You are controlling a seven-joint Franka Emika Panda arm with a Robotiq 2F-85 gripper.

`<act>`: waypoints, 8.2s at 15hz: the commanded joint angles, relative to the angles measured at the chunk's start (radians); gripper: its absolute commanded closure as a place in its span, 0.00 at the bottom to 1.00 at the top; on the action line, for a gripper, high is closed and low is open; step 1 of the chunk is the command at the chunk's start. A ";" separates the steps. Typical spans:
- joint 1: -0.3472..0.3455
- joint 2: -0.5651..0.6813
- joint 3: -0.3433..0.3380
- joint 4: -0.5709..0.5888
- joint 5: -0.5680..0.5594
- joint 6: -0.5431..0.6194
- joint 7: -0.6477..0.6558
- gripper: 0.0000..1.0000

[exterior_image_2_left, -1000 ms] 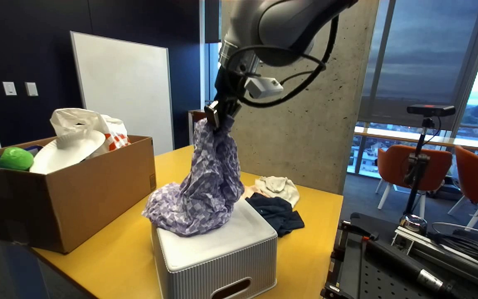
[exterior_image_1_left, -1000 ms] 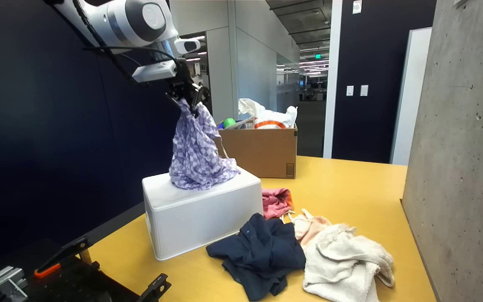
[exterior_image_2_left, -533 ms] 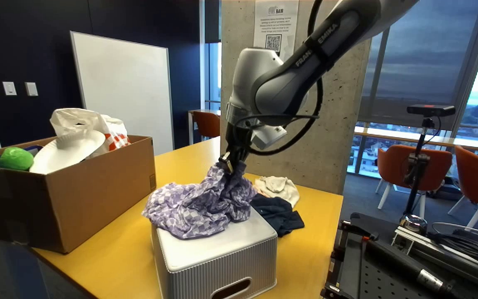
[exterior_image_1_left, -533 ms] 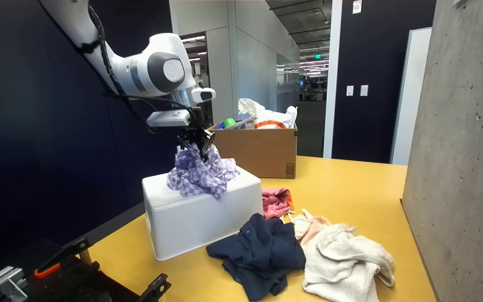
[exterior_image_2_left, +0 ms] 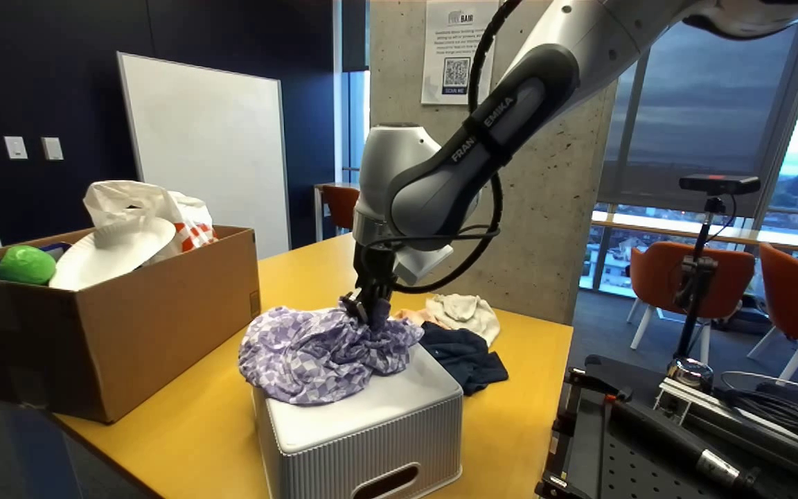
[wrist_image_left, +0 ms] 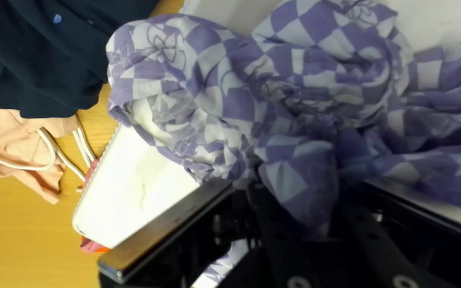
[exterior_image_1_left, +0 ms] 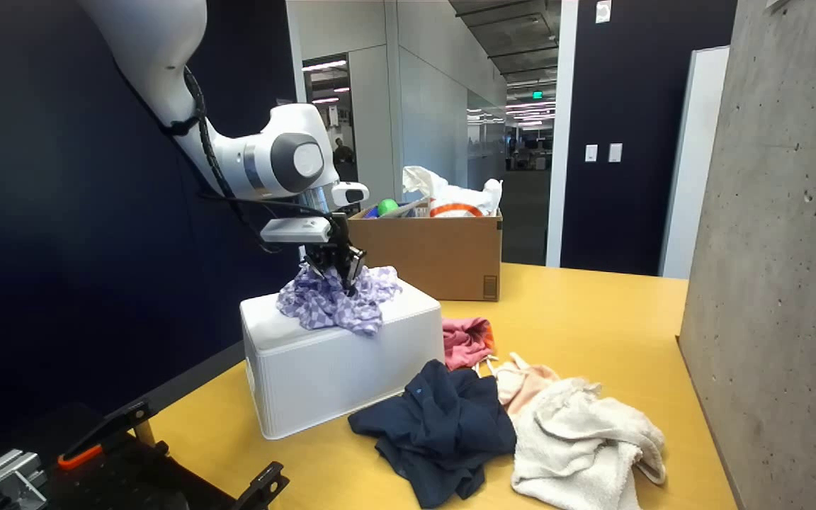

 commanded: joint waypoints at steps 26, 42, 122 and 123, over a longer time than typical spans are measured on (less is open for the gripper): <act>0.058 0.100 0.023 0.244 0.031 -0.326 -0.010 0.00; 0.043 0.133 0.021 0.198 0.041 -0.291 -0.018 0.78; -0.372 -0.170 0.012 -0.274 0.448 -0.002 -0.214 0.00; -0.370 -0.143 0.010 -0.259 0.446 0.001 -0.218 0.00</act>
